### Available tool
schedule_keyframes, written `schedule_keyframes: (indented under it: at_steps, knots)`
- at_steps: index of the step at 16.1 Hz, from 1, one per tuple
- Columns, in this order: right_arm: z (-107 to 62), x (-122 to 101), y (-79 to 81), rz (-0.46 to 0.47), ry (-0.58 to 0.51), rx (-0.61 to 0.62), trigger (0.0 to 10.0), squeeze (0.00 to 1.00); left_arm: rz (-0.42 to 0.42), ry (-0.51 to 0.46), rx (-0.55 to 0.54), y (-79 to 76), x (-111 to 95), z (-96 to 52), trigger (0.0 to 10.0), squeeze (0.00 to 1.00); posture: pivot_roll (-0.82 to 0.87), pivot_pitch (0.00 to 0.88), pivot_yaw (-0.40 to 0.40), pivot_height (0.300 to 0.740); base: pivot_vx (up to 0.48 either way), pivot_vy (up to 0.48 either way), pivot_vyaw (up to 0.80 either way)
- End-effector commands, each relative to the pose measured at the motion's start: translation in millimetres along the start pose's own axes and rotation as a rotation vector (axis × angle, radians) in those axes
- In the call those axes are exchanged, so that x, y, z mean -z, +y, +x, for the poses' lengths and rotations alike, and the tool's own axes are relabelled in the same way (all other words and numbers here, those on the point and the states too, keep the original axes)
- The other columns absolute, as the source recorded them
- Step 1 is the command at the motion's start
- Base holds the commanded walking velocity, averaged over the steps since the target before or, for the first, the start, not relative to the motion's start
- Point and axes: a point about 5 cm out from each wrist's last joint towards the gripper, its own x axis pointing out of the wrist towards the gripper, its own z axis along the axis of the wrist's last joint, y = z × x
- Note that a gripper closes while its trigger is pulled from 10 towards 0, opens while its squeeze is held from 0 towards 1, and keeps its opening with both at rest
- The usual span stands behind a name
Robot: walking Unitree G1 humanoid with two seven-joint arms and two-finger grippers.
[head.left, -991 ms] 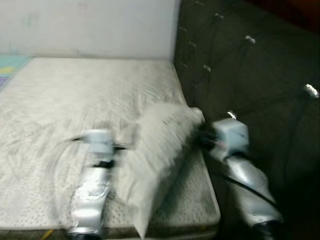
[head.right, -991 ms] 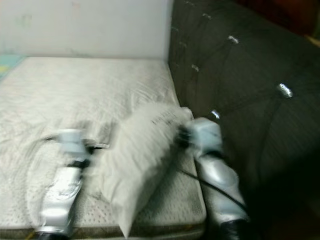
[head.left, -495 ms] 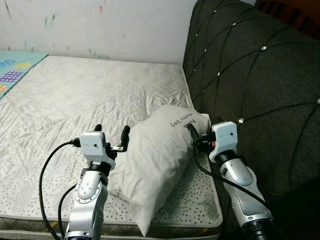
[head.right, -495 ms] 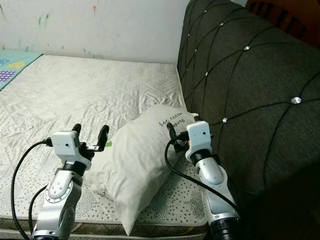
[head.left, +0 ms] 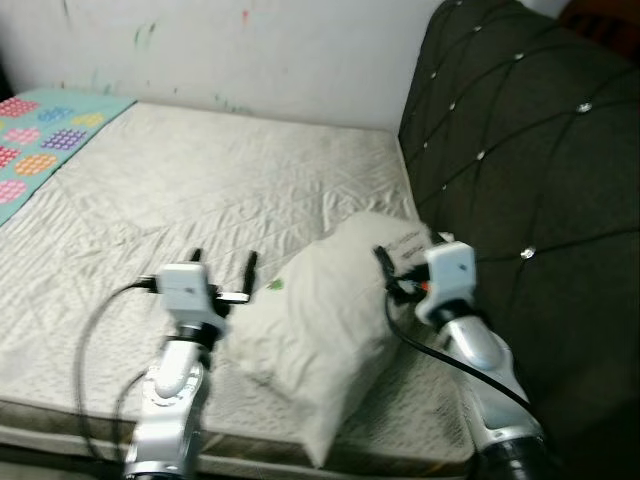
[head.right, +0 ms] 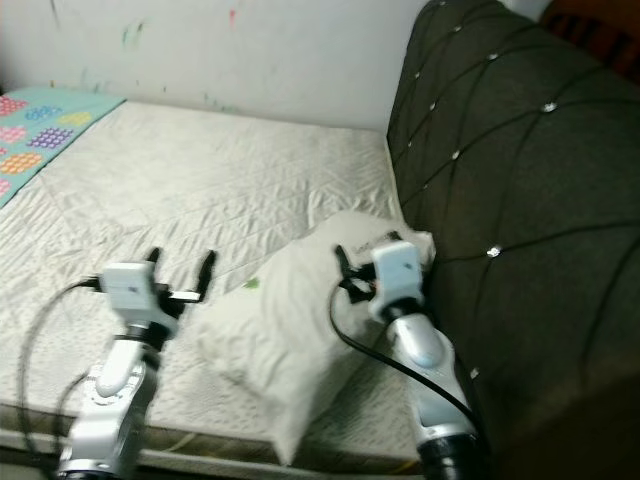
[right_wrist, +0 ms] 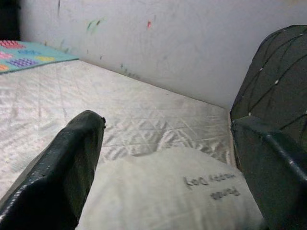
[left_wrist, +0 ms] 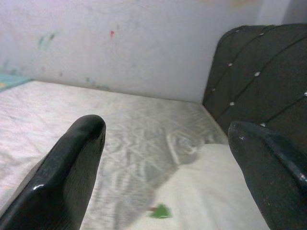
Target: Clean up the room
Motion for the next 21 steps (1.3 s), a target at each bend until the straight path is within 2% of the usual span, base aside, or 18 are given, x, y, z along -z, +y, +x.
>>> schedule_keyframes:
  at_steps: [1,7,10,12,14,15,16,18,19,21]
  knots:
    - [-2.5,-0.4,-8.8,-0.019,0.000,0.020,10.0,0.00,-0.014,0.001,0.022,-8.8,-0.1,1.8,10.0,0.00,-0.12,0.009,-0.052,0.740,0.000,0.480,0.00]
    - [-3.0,1.5,-7.0,-0.014,0.006,0.012,10.0,0.00,-0.006,-0.001,0.015,-8.3,-0.3,1.5,10.0,0.00,-0.11,0.007,-0.052,0.740,0.000,0.045,0.00]
    - [-2.3,2.9,-3.9,0.030,0.013,-0.002,10.0,0.00,0.003,-0.003,0.002,-6.9,-1.9,-0.4,10.0,0.00,-0.09,0.013,-0.059,0.740,0.000,0.000,0.00]
    - [-2.1,5.2,0.0,0.059,0.028,-0.010,10.0,0.00,0.016,-0.002,-0.011,-1.6,-4.3,-5.3,10.0,0.00,-0.07,0.021,-0.059,0.740,0.000,0.000,0.00]
    - [-3.5,9.1,3.4,0.061,0.047,-0.018,10.0,0.00,0.043,0.013,-0.059,17.9,-5.8,-17.7,10.0,0.00,-0.03,0.033,-0.063,0.740,0.000,0.000,0.00]
    - [-7.2,17.4,-3.4,0.008,0.088,0.032,10.0,0.00,0.076,0.031,-0.085,31.1,-4.5,-28.1,10.0,0.00,-0.01,0.024,-0.069,0.740,0.000,0.000,0.00]
    - [-9.8,24.2,-12.6,0.015,0.122,0.088,10.0,0.00,0.094,0.041,-0.103,37.9,-3.6,-34.1,10.0,0.00,0.00,0.015,-0.072,0.740,0.000,0.000,0.00]
    - [-10.6,27.5,-21.6,0.034,0.140,0.139,10.0,0.00,0.109,0.050,-0.115,41.7,-3.3,-38.1,10.0,0.00,0.01,0.002,-0.077,0.740,0.000,0.000,0.00]
    - [-11.4,30.5,-33.8,0.044,0.150,0.167,10.0,0.00,0.126,0.052,-0.137,43.1,-2.7,-42.9,10.0,0.00,0.02,0.000,-0.085,0.740,0.000,0.000,0.00]
    - [-13.8,32.8,-42.0,0.033,0.154,0.161,10.0,0.00,0.140,0.052,-0.166,45.7,-1.7,-49.6,10.0,0.00,0.03,0.000,-0.094,0.740,0.000,0.000,0.00]
